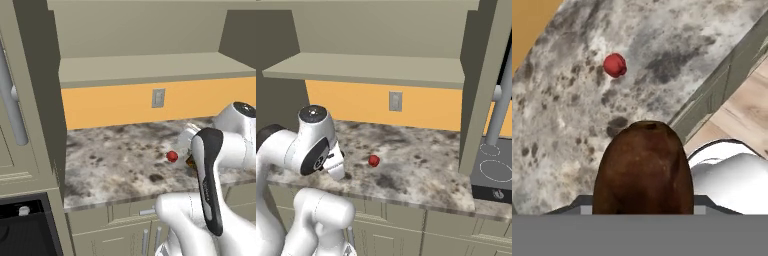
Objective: Pick the sweet potato, bell pepper from the counter and place them in the cabinet. Then close the cabinet.
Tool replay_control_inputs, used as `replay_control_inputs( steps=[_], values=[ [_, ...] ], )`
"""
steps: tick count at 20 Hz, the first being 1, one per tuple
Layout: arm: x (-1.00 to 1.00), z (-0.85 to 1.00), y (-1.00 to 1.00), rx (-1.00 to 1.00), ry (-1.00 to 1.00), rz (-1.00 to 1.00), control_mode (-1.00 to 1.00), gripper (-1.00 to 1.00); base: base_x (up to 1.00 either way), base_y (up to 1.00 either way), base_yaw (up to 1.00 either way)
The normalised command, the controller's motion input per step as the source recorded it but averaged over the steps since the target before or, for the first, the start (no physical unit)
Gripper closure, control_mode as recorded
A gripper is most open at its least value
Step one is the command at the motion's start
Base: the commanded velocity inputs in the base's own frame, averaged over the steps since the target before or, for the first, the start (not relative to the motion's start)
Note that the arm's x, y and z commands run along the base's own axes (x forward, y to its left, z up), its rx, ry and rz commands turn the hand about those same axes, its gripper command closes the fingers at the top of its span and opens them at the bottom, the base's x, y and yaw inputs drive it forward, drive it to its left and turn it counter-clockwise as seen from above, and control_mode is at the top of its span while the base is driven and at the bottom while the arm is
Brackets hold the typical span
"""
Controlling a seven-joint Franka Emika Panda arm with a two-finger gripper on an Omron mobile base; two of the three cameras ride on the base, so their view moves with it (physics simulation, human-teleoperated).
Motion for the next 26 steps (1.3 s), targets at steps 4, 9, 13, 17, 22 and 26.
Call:
replay_control_inputs(
  steps=[4,9,13,17,22,26],
  values=[
    [-0.14,1.0,0.0,-0.01,-0.34,0.0,-1.0,1.0,0.0,0.0,0.0],
    [0.1,0.99,0.1,-0.04,-0.36,0.0,-1.0,1.0,0.0,0.0,0.0],
    [0.38,0.9,0.26,-0.1,-0.24,0.0,-1.0,1.0,0.0,0.0,0.0],
    [0.48,0.78,0.34,-0.11,-0.04,0.0,-1.0,1.0,0.0,0.0,0.0],
    [0.51,0.76,0.25,-0.1,-0.02,0.0,-1.0,1.0,0.0,0.0,0.0],
    [0.68,0.51,0.16,-0.07,-0.08,0.0,-1.0,1.0,0.0,0.0,0.0]
  ],
)
